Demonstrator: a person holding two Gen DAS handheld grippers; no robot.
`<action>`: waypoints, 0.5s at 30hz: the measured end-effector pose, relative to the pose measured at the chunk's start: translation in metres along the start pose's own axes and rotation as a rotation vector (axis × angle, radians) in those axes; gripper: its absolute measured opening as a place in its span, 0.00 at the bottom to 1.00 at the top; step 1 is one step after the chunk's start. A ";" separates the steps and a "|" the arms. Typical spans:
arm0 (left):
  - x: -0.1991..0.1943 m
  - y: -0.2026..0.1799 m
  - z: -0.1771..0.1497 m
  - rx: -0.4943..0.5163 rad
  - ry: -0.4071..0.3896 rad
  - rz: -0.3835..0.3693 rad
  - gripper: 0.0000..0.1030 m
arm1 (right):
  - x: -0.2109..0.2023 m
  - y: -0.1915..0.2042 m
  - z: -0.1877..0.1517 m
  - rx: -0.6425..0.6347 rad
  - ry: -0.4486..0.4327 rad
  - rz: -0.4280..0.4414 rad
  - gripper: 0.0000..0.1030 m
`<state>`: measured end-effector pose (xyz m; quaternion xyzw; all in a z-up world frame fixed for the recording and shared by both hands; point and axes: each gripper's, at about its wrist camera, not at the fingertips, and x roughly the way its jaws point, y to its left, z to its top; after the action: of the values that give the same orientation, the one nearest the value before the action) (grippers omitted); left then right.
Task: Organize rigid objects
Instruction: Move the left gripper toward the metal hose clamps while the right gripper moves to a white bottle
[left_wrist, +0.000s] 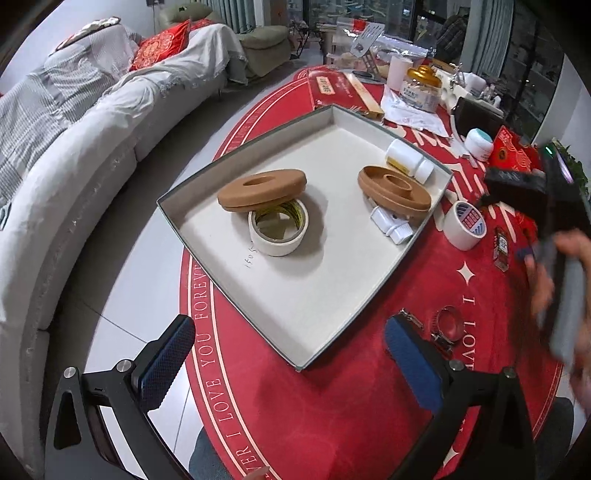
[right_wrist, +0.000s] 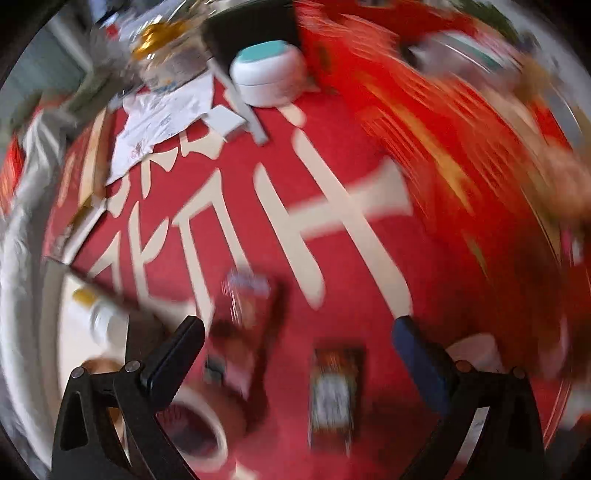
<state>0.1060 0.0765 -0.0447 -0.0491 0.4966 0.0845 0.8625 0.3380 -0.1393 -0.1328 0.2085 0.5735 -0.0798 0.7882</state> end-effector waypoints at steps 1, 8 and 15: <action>0.000 0.000 -0.001 0.000 0.000 -0.005 1.00 | -0.006 -0.005 -0.012 0.015 0.020 0.036 0.99; -0.002 -0.002 -0.013 0.013 0.001 -0.007 1.00 | -0.040 0.012 -0.023 -0.203 -0.130 -0.020 0.99; 0.022 -0.018 -0.009 0.092 0.011 0.029 1.00 | 0.018 0.042 0.022 -0.241 -0.061 -0.200 0.98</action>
<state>0.1126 0.0593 -0.0689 -0.0026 0.5053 0.0739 0.8598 0.3784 -0.1084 -0.1336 0.0518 0.5726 -0.0946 0.8127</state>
